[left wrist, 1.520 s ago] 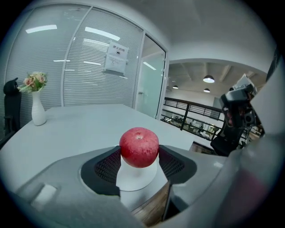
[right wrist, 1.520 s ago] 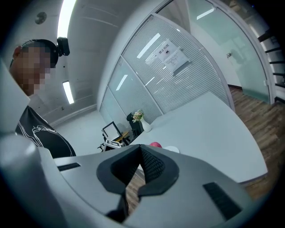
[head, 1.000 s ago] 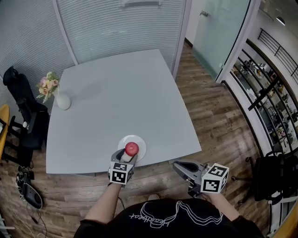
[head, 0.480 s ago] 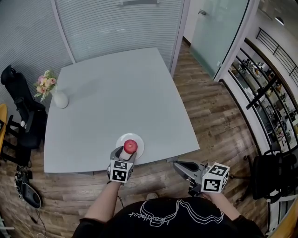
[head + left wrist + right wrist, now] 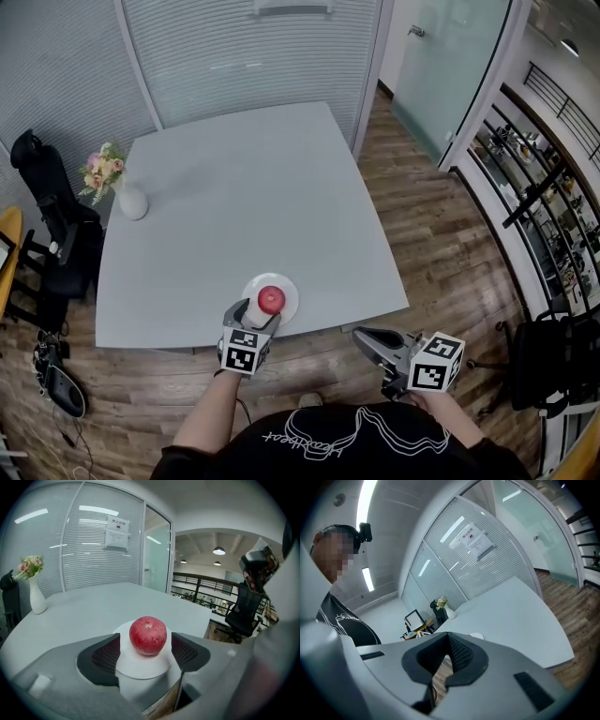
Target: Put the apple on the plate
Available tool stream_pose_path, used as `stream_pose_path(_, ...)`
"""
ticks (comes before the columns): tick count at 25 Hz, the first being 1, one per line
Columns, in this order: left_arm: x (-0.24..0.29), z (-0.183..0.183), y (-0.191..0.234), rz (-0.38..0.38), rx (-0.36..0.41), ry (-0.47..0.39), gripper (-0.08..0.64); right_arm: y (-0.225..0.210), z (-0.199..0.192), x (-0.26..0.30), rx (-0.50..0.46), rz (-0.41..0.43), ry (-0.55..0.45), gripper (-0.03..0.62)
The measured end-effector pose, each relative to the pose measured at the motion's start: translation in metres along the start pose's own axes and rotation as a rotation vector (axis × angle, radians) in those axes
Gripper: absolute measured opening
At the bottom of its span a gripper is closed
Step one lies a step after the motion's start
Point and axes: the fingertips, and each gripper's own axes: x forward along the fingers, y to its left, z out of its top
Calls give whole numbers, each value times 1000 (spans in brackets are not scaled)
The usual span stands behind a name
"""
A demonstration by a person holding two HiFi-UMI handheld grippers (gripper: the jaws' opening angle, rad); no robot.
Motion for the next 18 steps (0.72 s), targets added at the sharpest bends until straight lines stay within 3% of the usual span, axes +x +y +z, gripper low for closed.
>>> stream_pose_path(4,-25,19,-3,-10,-26,-48,327,1,2,2,-7,15,-2,9)
stream_pose_path(7,-55,48,-11,-34,-76,-136,327,5,3,6,-24,33,-1,9)
stream_pose_path(10,-93,83,-30,-135,-131,-246,325,16,6,15,-41,67,-3,9)
stream_pose_path(14,-136,116,-59,-304,-175,-329,315,34,7,26,-79,119,10,9)
stream_pose_path(18,-166,134,-82,-422,-211,-381,216,48,8,33,-118,160,15,9)
